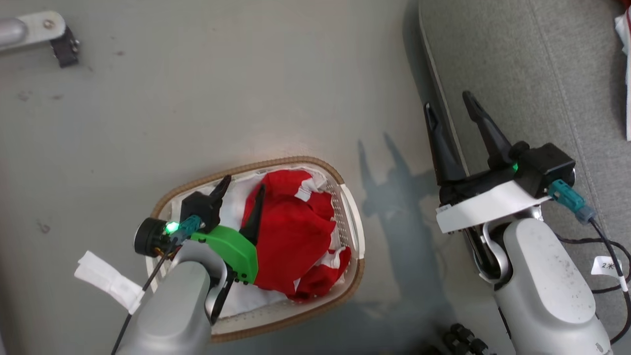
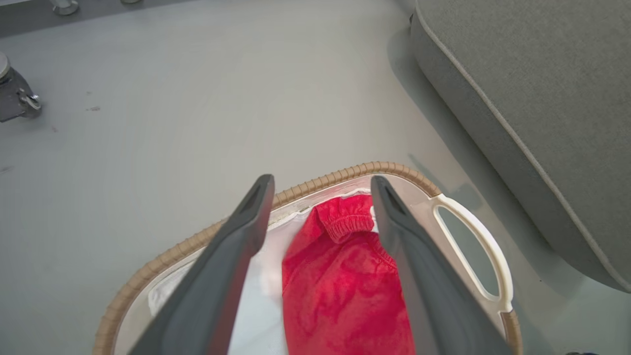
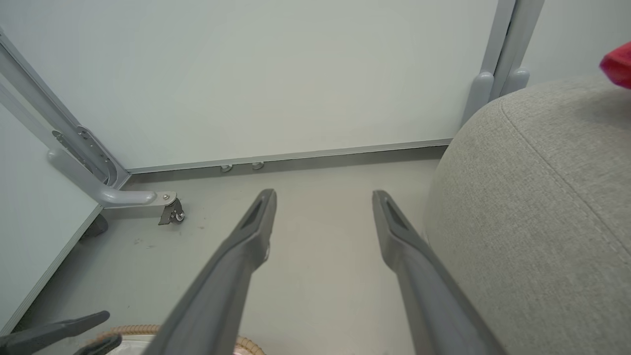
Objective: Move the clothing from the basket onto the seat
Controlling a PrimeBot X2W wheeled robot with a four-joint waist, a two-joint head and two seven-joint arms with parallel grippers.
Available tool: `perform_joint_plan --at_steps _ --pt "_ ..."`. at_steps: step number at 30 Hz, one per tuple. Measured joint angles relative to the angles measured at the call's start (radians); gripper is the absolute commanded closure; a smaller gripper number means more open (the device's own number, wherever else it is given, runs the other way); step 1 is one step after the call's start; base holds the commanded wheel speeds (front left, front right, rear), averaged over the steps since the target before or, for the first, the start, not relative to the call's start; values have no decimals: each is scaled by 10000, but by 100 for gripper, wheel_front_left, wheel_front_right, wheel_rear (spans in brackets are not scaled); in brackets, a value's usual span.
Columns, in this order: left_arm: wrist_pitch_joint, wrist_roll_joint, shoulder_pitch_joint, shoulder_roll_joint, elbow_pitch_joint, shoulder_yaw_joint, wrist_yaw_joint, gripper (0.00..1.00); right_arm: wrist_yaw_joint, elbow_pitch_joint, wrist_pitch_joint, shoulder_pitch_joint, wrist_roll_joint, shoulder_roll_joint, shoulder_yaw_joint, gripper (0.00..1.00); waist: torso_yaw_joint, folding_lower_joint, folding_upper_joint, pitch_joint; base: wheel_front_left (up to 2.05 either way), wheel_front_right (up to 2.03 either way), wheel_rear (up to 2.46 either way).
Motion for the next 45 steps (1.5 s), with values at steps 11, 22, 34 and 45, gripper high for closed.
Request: perform_joint_plan --at_steps 11,22,34,45 --pt "0 -518 -1279 211 1294 -1183 0 0 0 -558 0 -667 244 0 196 0 -389 2 0 1672 0 0 0" --pt "0 -1252 -2020 422 2263 -2301 0 0 0 -892 0 -768 290 8 6 0 -668 2 0 2998 0 0 0" --pt "0 -1407 -2901 725 3018 -3496 0 0 0 -1467 0 -787 426 8 46 0 -803 1 0 3878 0 0 0" --pt "0 -1574 -3428 556 3791 -4205 0 0 -2 -1522 0 -561 336 8 -13 0 -690 1 0 4107 0 0 0"
